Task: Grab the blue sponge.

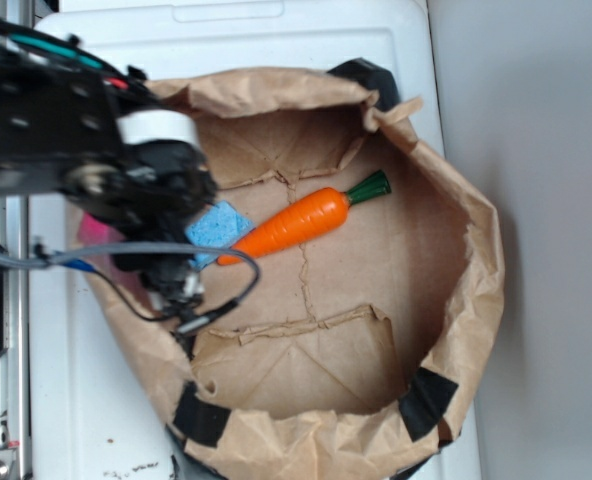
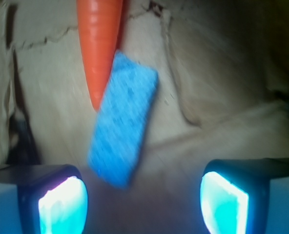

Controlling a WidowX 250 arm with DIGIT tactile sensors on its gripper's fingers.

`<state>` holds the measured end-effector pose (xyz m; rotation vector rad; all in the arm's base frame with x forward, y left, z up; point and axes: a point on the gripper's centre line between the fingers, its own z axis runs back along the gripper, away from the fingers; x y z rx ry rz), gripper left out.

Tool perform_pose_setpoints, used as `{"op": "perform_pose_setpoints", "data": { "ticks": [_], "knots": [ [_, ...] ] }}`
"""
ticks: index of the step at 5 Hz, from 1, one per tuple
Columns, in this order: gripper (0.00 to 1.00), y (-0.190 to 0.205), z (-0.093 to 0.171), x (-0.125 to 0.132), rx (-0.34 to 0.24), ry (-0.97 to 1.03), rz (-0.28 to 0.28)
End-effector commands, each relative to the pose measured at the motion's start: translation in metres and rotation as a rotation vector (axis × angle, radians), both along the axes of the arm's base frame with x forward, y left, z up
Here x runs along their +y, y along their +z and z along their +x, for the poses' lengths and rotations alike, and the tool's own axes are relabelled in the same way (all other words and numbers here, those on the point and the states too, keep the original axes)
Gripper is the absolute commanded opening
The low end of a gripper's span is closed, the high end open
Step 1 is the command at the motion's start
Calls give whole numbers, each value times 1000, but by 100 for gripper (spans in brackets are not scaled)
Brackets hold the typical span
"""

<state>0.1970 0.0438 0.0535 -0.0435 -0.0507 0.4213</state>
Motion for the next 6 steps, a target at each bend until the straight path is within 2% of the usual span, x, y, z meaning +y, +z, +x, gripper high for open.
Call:
{"op": "perform_pose_setpoints", "data": {
  "ticks": [1,3,5,6],
  "knots": [
    [100,8,26,3,-67,1,14],
    [100,-15,31,6,-79,14,68],
    [100,-51,24,8,-52,31,134],
    [0,-41,16,7,-101,30,148]
  ]
}}
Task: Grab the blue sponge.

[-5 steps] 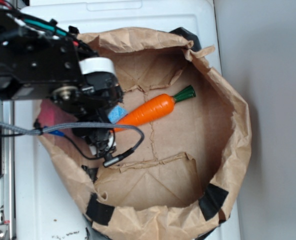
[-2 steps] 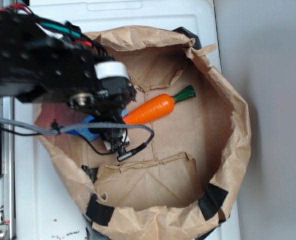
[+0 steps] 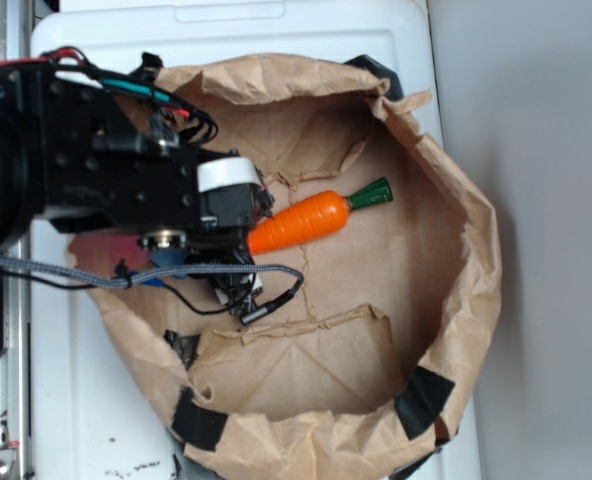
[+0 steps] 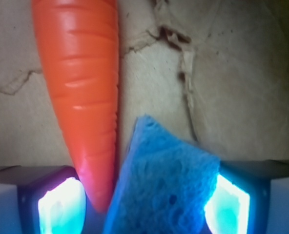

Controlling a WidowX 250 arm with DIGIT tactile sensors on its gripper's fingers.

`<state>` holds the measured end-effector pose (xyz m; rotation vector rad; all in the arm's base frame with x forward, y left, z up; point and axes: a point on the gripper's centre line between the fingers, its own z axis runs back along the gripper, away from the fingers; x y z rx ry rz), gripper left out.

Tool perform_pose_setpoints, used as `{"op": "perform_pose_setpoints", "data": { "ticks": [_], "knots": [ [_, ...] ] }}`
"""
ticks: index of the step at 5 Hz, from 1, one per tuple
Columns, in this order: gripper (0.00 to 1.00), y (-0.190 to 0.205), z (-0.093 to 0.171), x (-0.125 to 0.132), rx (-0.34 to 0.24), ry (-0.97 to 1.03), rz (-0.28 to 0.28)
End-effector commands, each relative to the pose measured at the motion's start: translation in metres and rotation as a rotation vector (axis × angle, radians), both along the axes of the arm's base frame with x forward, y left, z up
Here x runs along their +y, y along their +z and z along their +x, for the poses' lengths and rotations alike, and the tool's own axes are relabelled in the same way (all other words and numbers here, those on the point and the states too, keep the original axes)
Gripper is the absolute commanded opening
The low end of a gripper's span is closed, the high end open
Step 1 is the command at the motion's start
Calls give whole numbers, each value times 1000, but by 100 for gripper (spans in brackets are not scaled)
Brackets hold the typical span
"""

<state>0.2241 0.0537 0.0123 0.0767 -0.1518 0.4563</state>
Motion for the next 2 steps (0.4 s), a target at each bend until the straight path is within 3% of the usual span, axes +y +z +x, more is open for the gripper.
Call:
{"op": "perform_pose_setpoints", "data": {
  "ticks": [1,2],
  "knots": [
    [0,21,-22,-3,-62,-27,-48],
    [0,51,-27,-3,-88,-21,-126]
  ]
}}
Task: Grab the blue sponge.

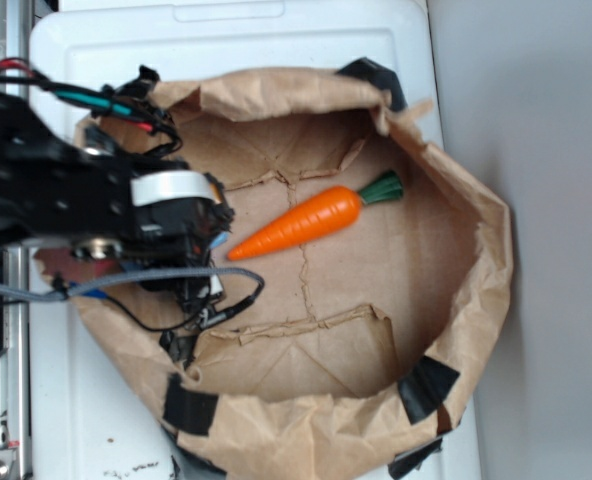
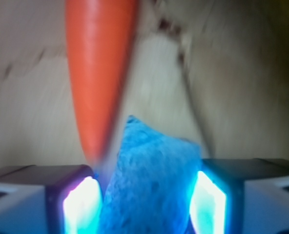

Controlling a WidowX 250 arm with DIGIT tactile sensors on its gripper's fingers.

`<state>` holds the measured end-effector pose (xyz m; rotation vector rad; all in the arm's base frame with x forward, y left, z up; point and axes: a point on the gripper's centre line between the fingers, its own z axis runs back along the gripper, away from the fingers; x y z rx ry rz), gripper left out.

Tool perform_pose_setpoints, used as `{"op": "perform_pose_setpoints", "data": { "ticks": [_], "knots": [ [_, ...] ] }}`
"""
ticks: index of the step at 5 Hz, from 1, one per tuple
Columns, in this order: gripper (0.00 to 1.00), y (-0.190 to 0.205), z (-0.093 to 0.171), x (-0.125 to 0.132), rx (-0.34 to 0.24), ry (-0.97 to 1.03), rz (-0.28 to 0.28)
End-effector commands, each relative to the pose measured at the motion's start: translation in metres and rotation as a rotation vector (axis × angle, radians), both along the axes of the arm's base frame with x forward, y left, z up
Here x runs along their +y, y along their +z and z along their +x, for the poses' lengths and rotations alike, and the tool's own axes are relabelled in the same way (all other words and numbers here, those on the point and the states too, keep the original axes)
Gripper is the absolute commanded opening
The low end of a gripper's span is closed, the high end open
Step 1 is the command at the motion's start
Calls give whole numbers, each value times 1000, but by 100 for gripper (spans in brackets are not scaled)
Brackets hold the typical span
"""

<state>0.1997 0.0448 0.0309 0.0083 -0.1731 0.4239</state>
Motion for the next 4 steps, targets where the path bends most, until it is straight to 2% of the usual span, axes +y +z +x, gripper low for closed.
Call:
{"op": "perform_pose_setpoints", "data": {
  "ticks": [1,2,3,4],
  "knots": [
    [0,64,-2,2,-56,43,-142],
    [0,95,8,3,-56,93,-210],
    [0,123,8,3,-126,89,-241],
    [0,128,3,3,-131,37,-233]
  ]
}}
